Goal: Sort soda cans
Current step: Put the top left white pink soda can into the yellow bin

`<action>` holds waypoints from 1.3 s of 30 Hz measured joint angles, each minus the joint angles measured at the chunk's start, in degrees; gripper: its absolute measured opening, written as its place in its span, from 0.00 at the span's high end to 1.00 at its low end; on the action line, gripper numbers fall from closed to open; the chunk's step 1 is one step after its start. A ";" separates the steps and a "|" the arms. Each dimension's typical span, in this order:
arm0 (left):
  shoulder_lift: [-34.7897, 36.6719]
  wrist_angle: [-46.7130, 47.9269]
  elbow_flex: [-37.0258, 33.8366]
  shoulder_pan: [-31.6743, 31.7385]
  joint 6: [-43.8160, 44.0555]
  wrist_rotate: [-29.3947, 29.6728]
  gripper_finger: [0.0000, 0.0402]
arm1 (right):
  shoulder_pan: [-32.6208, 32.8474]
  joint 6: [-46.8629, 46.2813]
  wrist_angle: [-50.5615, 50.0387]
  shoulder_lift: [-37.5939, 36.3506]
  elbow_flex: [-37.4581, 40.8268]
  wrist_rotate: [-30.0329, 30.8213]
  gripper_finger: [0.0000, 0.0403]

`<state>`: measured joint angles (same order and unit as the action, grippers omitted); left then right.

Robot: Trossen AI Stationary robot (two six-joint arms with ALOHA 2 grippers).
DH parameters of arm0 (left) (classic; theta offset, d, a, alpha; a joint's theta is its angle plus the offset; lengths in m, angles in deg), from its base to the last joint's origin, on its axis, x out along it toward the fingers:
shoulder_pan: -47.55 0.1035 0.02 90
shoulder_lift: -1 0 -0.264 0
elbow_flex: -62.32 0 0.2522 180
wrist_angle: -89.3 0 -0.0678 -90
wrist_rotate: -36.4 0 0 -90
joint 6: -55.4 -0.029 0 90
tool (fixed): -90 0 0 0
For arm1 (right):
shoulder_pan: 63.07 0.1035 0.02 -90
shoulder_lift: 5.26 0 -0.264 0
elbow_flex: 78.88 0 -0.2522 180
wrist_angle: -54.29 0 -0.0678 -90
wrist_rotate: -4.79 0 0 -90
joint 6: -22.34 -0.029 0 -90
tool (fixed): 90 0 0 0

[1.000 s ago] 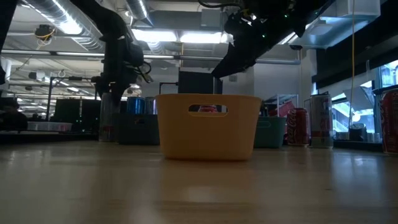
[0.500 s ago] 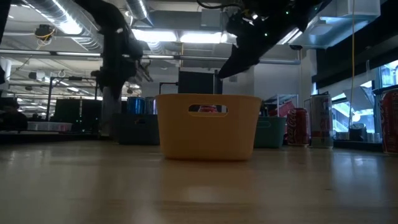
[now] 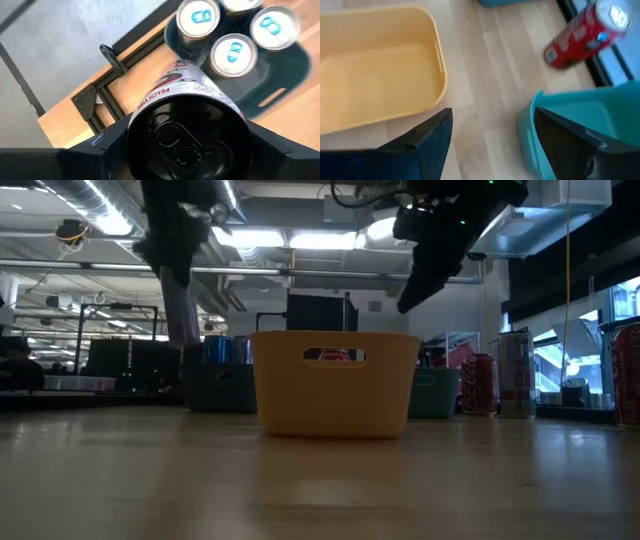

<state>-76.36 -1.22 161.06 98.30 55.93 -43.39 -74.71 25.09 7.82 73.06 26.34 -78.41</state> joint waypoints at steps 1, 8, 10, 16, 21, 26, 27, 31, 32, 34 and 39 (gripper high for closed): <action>1.11 0.28 0.08 -0.86 0.61 0.12 0.36 | 0.08 -0.82 -0.52 -0.04 0.01 -0.41 0.30; 7.88 -0.18 0.21 -11.22 6.49 -0.15 0.36 | 3.72 -2.50 -0.99 -0.07 1.60 -2.39 0.30; 8.94 -0.81 0.21 -15.42 8.52 -0.10 0.35 | 4.92 -3.27 -2.37 -0.07 1.70 -2.06 0.30; 9.17 -3.72 0.21 -28.82 17.58 0.93 0.35 | 9.49 -5.34 -4.50 -0.07 1.74 -0.71 0.30; 6.90 -8.72 0.21 -38.16 21.99 3.84 0.35 | 13.45 -7.63 -6.92 -0.07 1.74 1.29 0.30; 3.85 -13.10 0.21 -43.76 23.35 4.04 0.35 | 17.16 -10.36 -9.17 -0.07 1.74 4.84 0.30; 3.15 -13.58 0.21 -44.62 23.63 4.06 0.35 | 17.69 -10.87 -9.66 -0.07 1.74 5.20 0.30; 0.05 -16.14 0.22 -48.00 25.18 4.39 0.35 | 19.10 -11.65 -11.55 -0.07 1.74 5.67 0.30; -0.91 -16.21 0.51 -48.82 25.72 4.38 0.35 | 19.34 -11.72 -12.14 -0.07 1.74 5.69 0.30; -3.04 -16.16 1.53 -50.47 26.31 4.32 0.35 | 20.01 -13.04 -12.89 -0.07 1.74 5.68 0.30; -10.03 -15.99 7.53 -54.18 26.55 4.21 0.35 | 23.06 -14.82 -13.86 -0.07 1.74 5.75 0.30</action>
<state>-86.39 -17.21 168.59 44.12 82.48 -39.18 -51.65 10.27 -6.04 72.99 28.07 -72.66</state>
